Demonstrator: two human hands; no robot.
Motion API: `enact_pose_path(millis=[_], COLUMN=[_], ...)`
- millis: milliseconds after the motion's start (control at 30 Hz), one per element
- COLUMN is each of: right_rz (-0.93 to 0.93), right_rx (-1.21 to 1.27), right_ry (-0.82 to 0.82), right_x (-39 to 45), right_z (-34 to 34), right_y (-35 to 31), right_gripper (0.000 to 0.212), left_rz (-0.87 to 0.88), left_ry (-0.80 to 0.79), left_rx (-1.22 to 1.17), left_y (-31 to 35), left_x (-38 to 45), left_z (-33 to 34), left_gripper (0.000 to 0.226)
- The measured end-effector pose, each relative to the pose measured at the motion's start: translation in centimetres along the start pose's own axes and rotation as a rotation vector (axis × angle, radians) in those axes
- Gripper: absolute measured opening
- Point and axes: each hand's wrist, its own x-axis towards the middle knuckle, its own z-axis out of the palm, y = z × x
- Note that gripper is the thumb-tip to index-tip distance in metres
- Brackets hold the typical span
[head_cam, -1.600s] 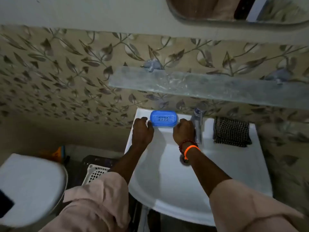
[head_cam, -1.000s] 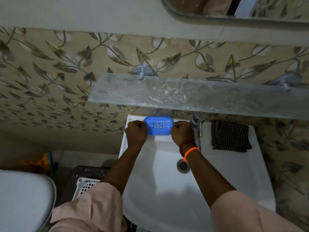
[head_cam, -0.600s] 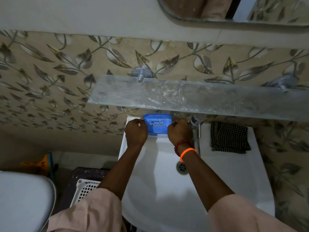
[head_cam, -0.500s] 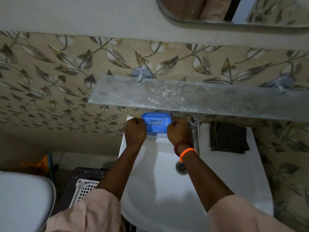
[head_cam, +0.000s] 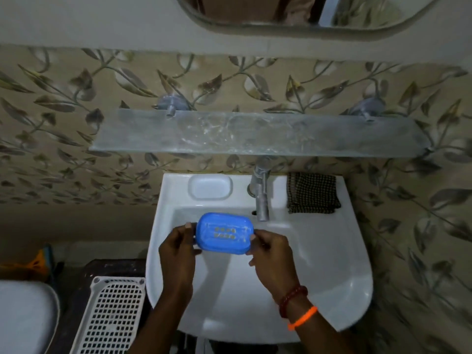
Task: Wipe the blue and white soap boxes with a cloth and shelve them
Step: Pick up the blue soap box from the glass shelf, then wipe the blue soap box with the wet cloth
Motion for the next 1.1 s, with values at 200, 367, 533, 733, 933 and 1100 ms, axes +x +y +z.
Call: enact_pose_path(millis=[200, 367, 533, 733, 933, 1100], right_rz=[0.064, 0.062, 0.037, 0.012, -0.188, -0.444], right_rx=[-0.002, -0.006, -0.037, -0.202, -0.447, -0.817], right_ry=[-0.001, -0.057, -0.081, -0.231, 0.092, 0.063], right_x=[-2.3, -2.9, -2.8, -1.3, 6.4, 13.1], right_z=[-6.0, -8.6, -9.7, -10.9, -12.7, -12.6], right_y=[3.4, 4.3, 4.7, 3.8, 4.3, 5.3], right_gripper=[0.023, 0.024, 0.024, 0.027, 0.011, 0.049], left_rz=[-0.385, -0.761, -1.006, -1.044, -1.041, -1.019], left_ry=[-0.169, -0.558, -0.821, -0.827, -0.88, -0.888], left_rx=[-0.226, -0.438, -0.676, -0.742, -0.762, -0.763], left_y=[-2.4, -3.4, -4.0, -4.4, -3.9, -4.4], left_x=[-4.2, -4.8, -4.7, -3.9, -3.4, -3.4], left_z=[2.8, 4.3, 4.9, 5.4, 5.1, 4.5], left_gripper=[0.033, 0.063, 0.08, 0.081, 0.09, 0.094])
